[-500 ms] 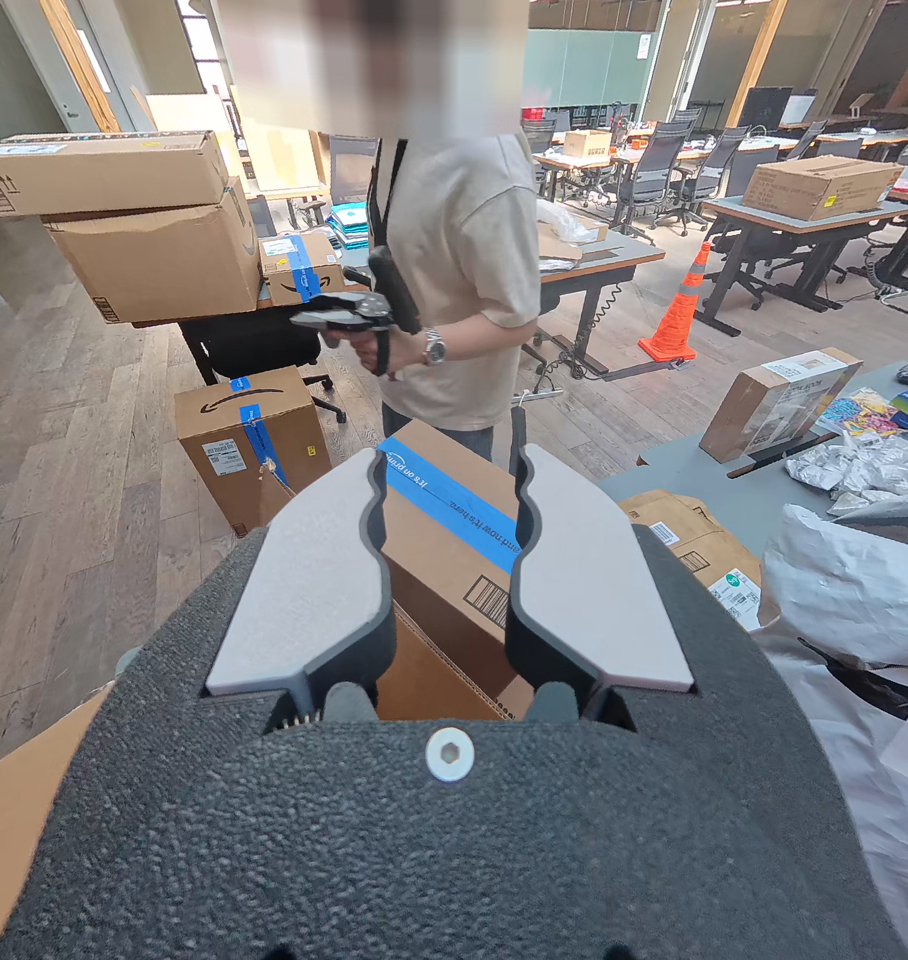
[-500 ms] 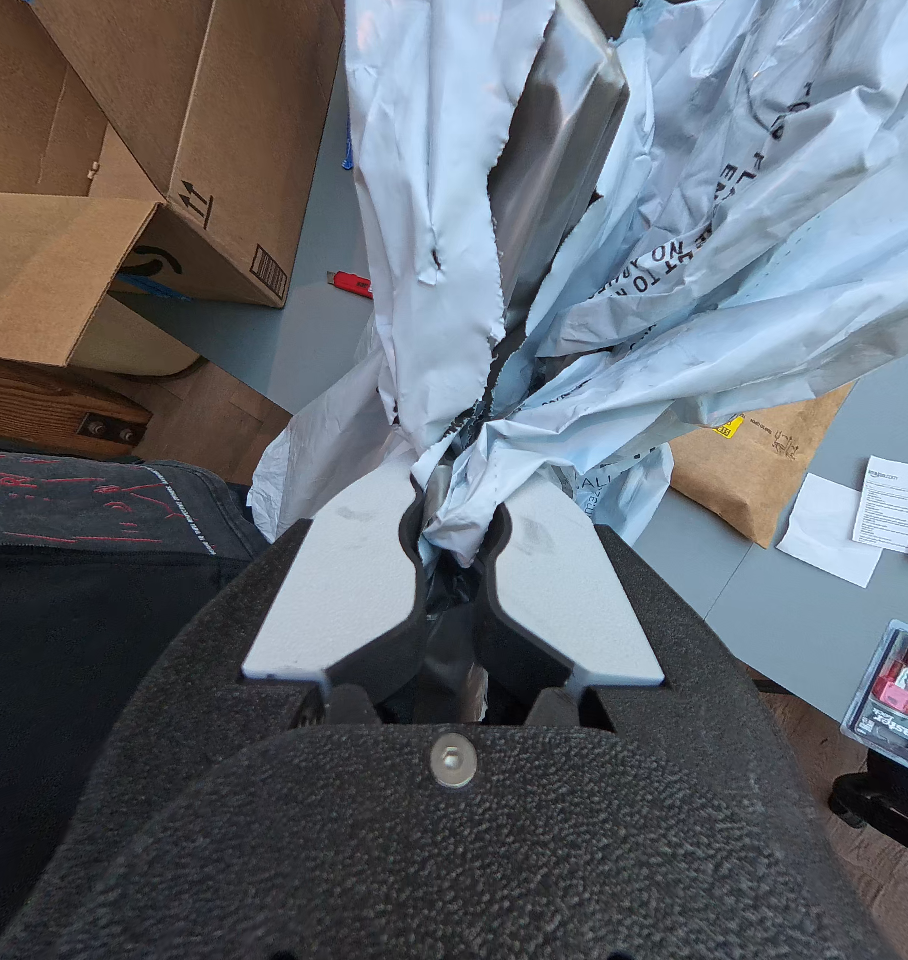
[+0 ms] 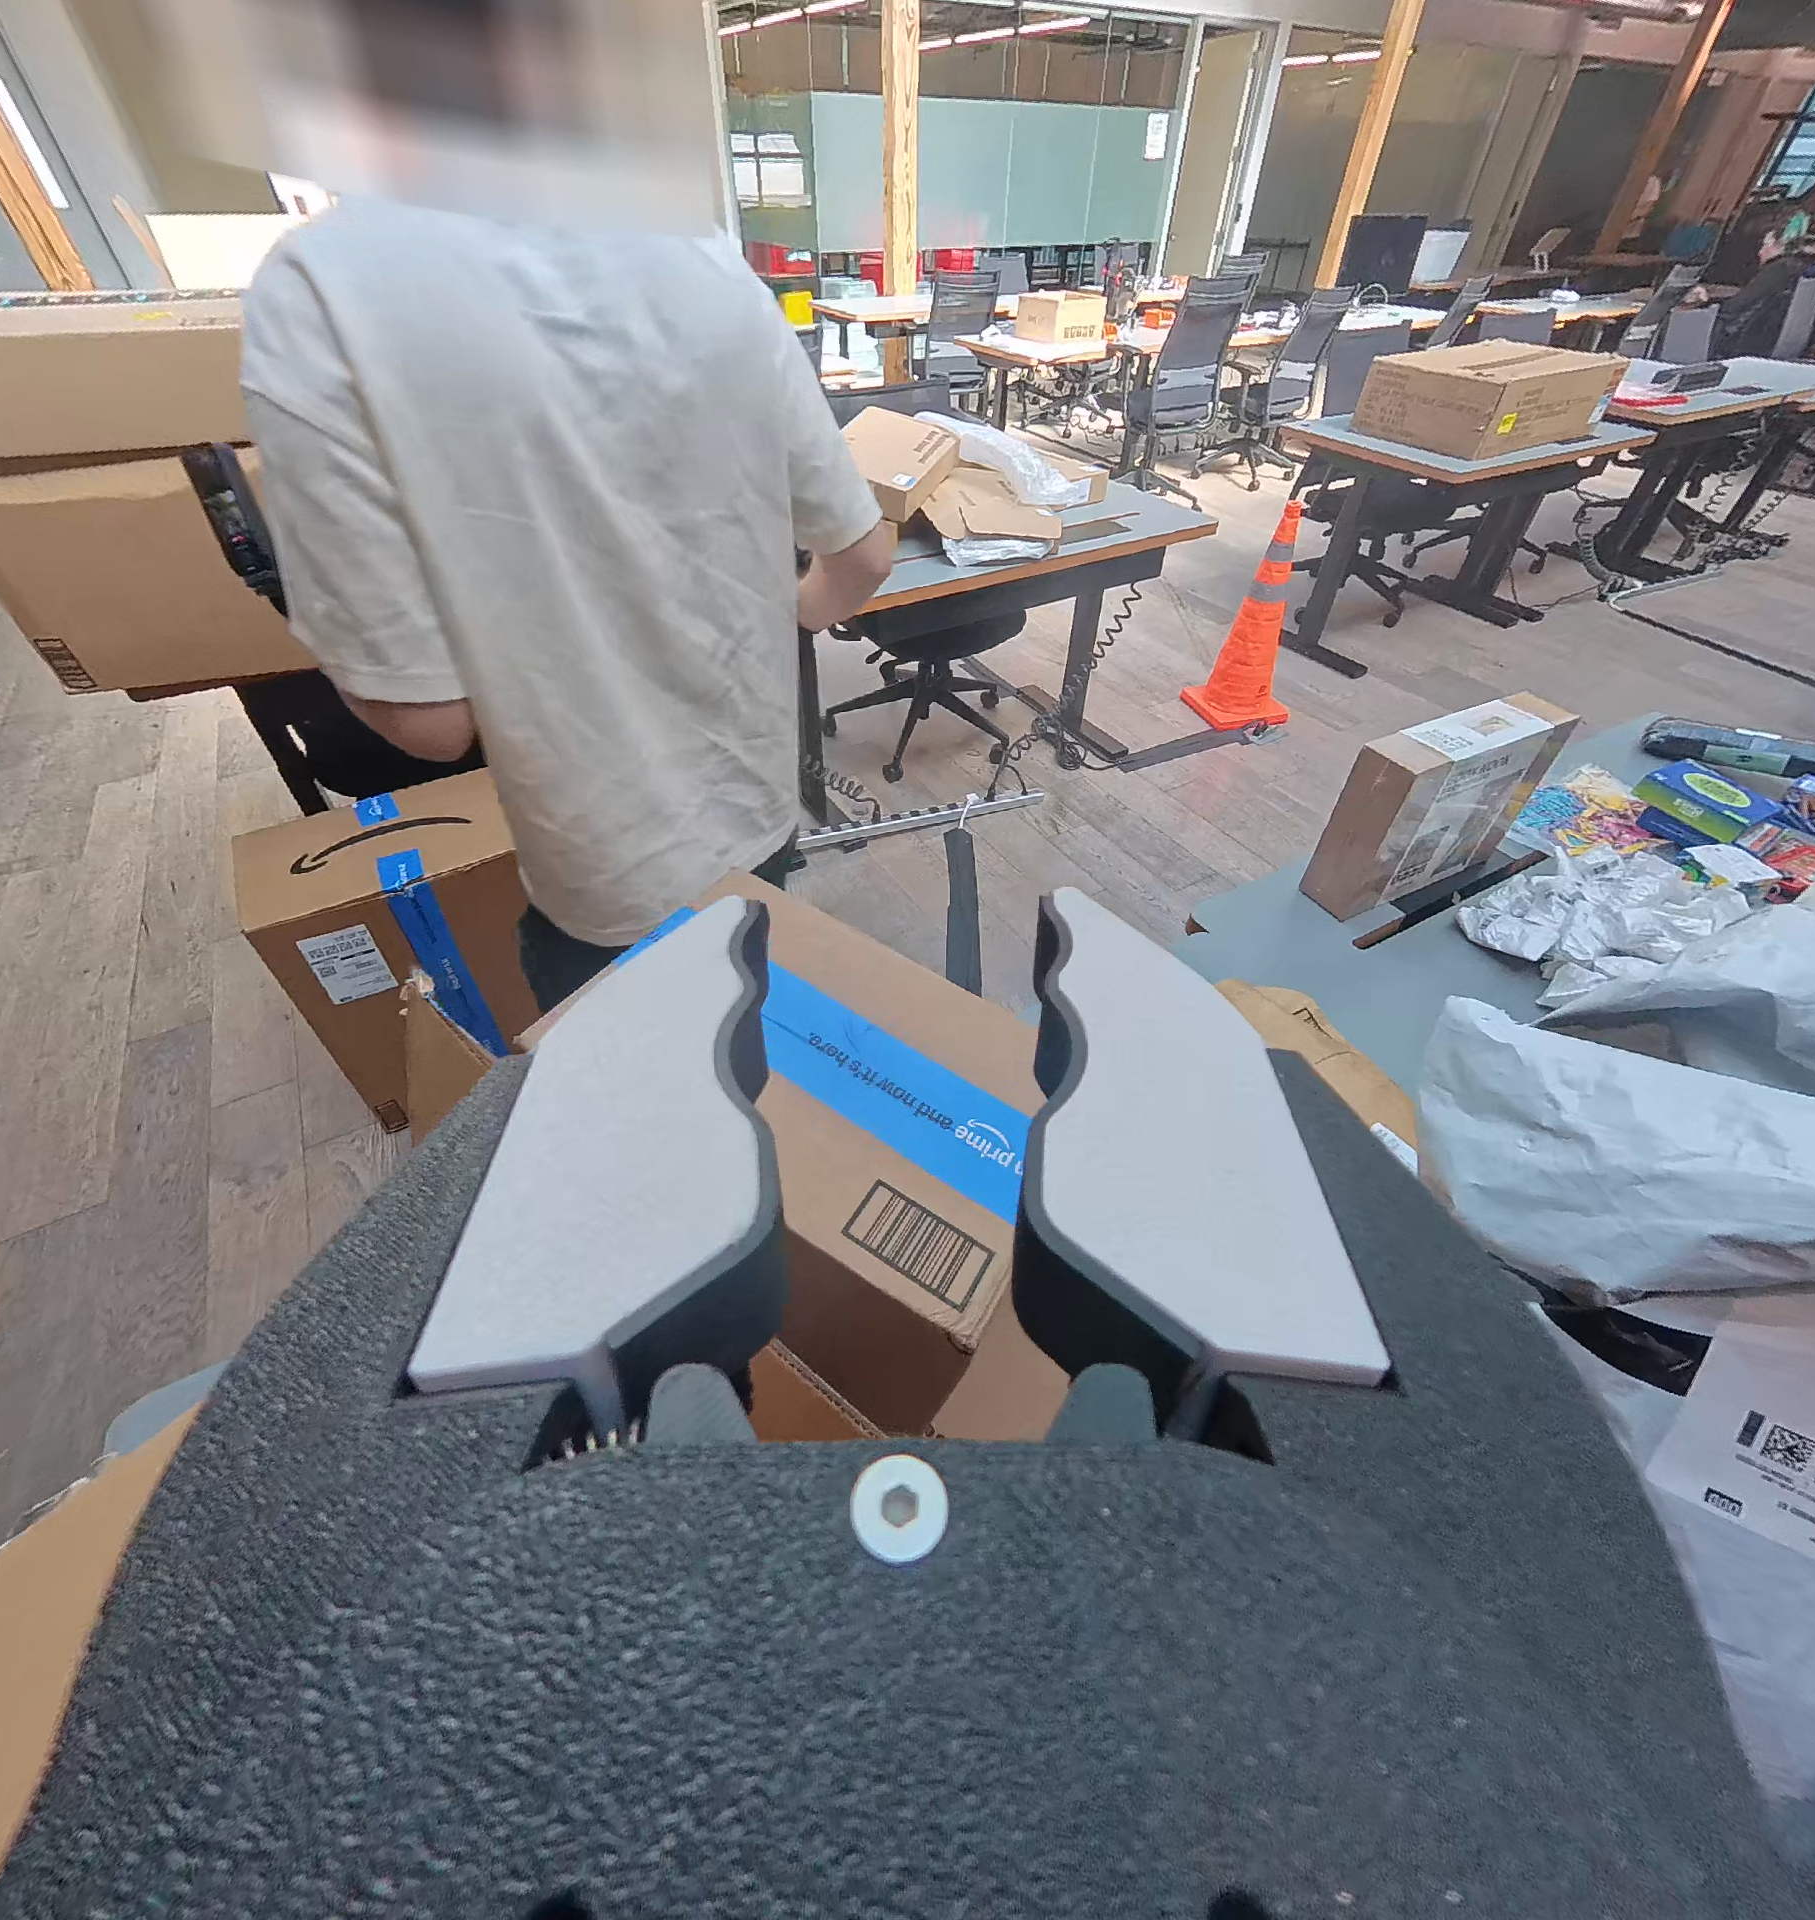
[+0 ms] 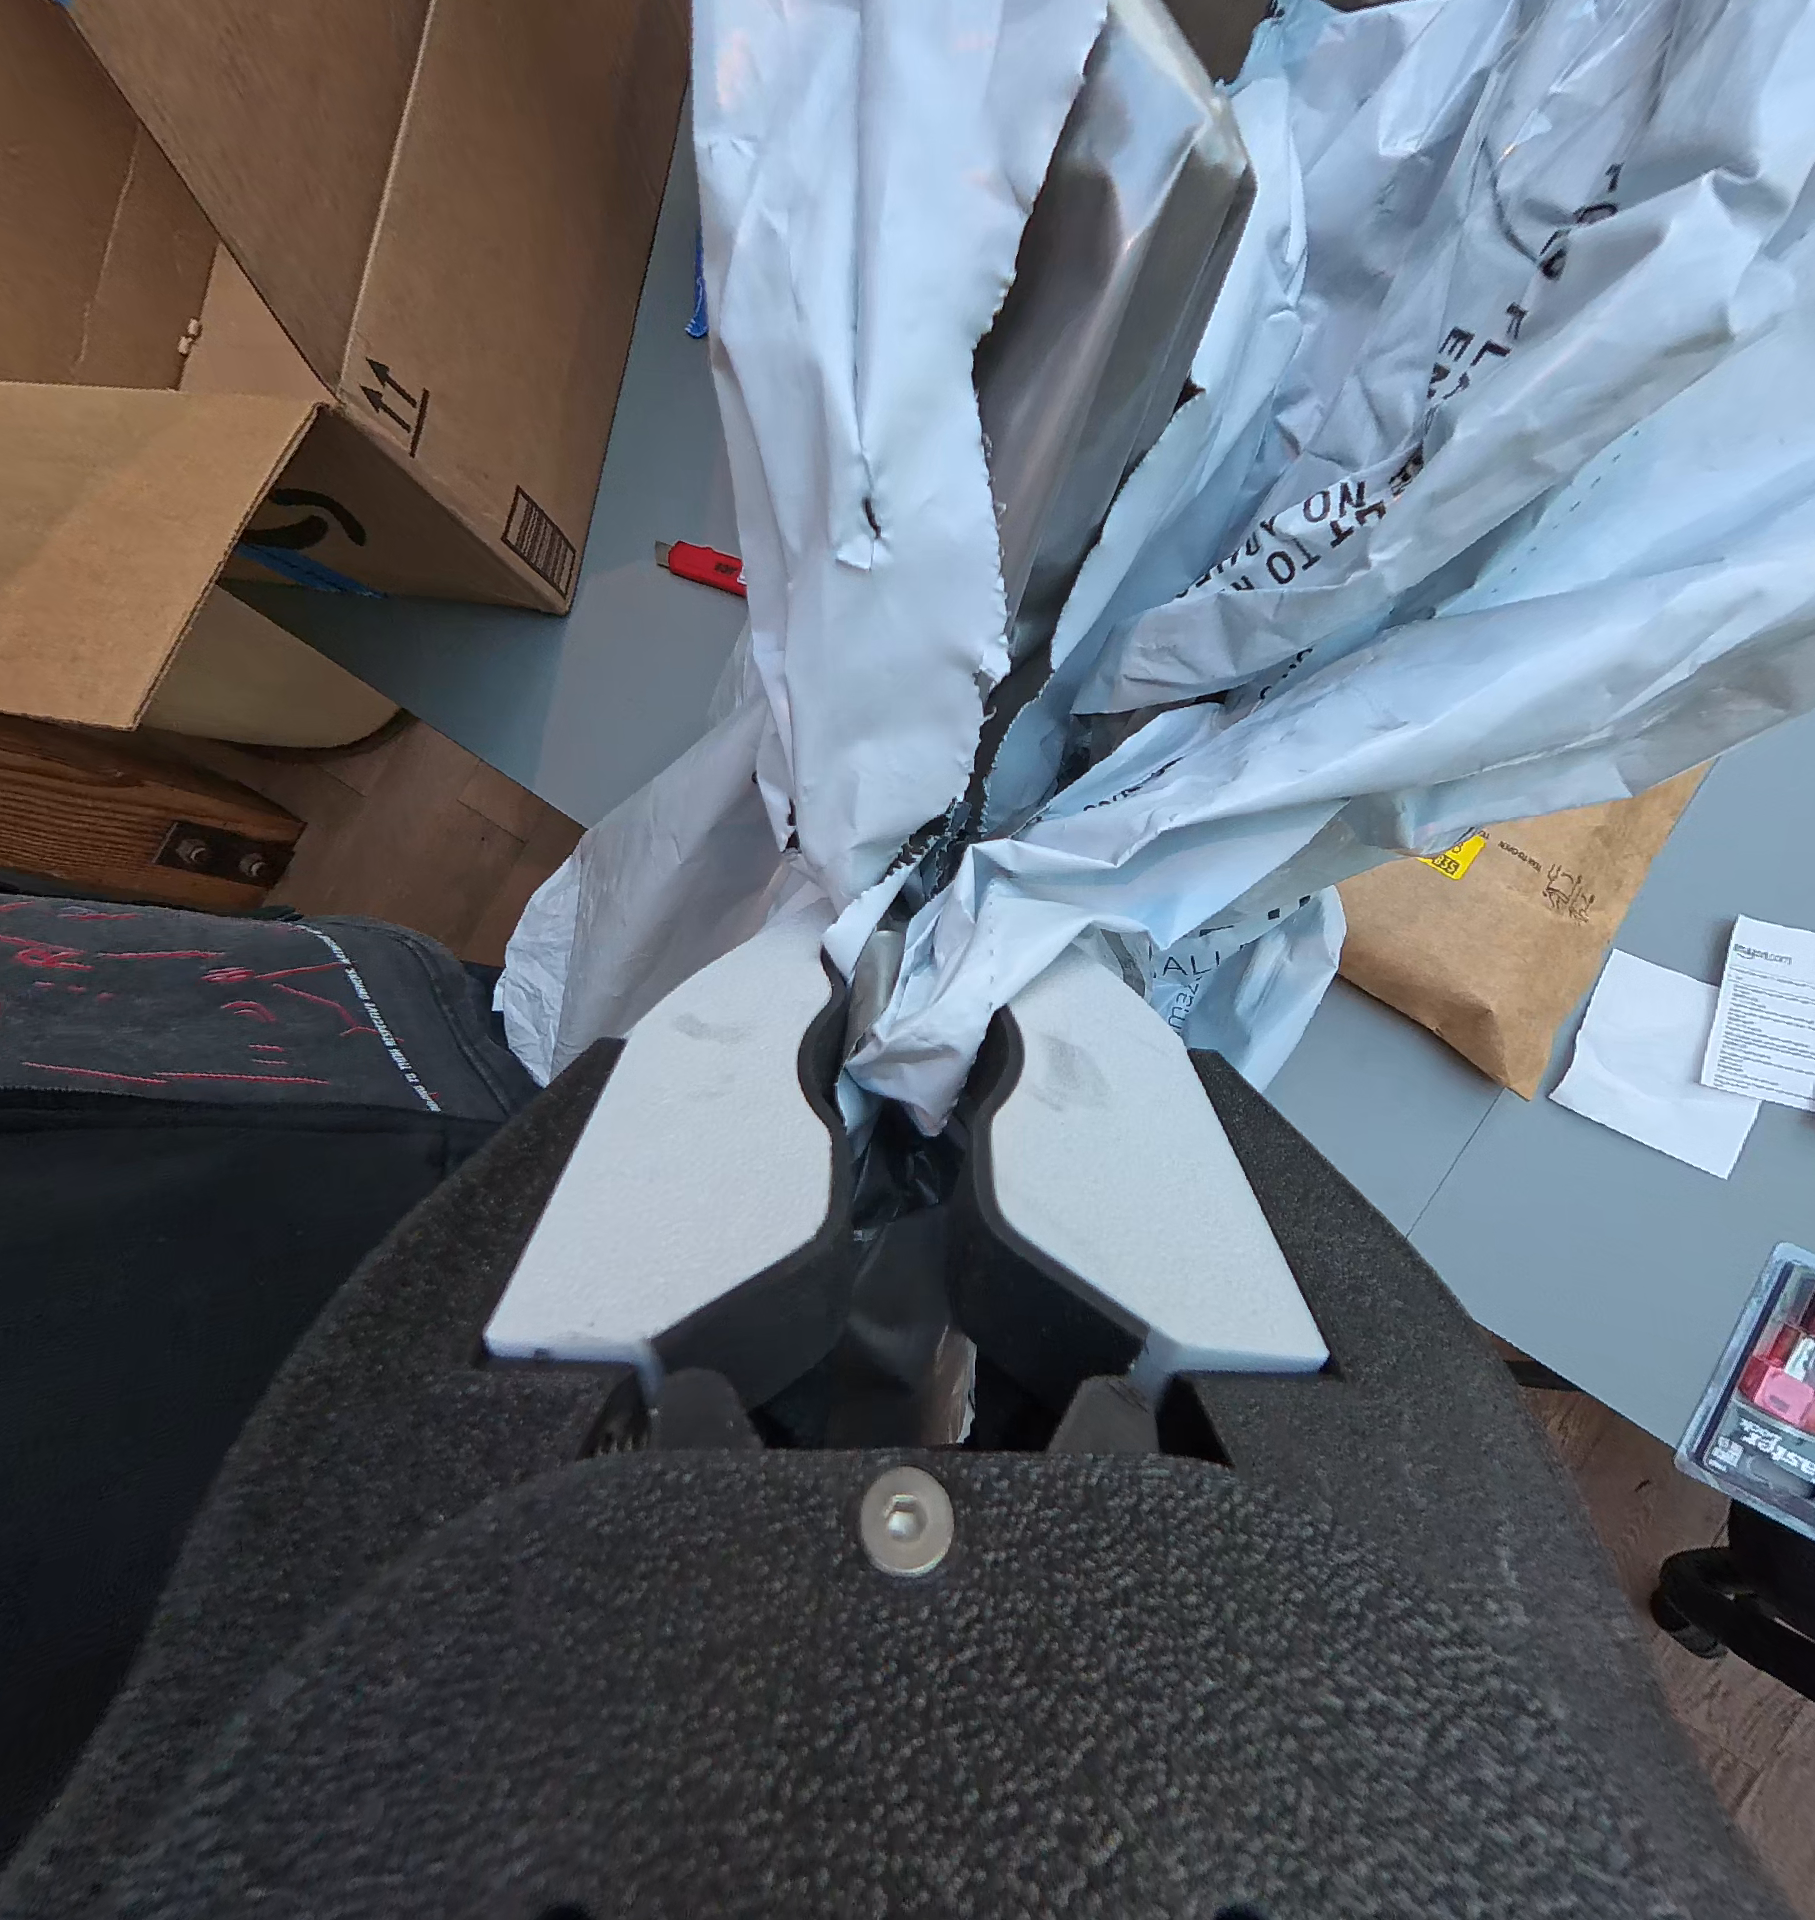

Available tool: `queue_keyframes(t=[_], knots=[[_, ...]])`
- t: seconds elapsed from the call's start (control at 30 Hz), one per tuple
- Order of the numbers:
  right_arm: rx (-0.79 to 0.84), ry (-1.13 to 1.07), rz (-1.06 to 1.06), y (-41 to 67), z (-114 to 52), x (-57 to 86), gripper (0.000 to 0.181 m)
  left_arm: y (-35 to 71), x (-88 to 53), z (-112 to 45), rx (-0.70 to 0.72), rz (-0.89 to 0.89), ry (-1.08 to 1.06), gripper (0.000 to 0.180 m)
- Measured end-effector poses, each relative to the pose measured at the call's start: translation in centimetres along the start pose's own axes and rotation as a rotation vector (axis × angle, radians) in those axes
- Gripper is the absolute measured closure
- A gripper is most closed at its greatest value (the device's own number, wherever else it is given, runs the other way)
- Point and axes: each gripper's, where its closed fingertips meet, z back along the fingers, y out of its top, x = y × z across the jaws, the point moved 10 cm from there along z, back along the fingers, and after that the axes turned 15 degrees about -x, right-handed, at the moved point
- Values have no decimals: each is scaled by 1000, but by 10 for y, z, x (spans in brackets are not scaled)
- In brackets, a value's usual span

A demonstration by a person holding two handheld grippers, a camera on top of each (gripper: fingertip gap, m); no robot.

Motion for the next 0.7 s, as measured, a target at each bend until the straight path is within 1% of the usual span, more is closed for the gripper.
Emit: queue_keyframes(t=[0.2, 0.37, 0.57, 0.7], knots=[[13, 2, -10, -5, 1, 1, 165, 8, 42, -17, 15, -44, -109, 130], [28, 18, -15, -10, 2, 8, 165, 13, 92, -33, 13, -117, -215, 130], [30, 50, 7, -9, 2, 26, 165, 19, 155, -58, 15, -241, -285, 130], [32, 69, 27, -6, 2, 39, 165, 27, 200, -74, 36, -280, -380, 129]])
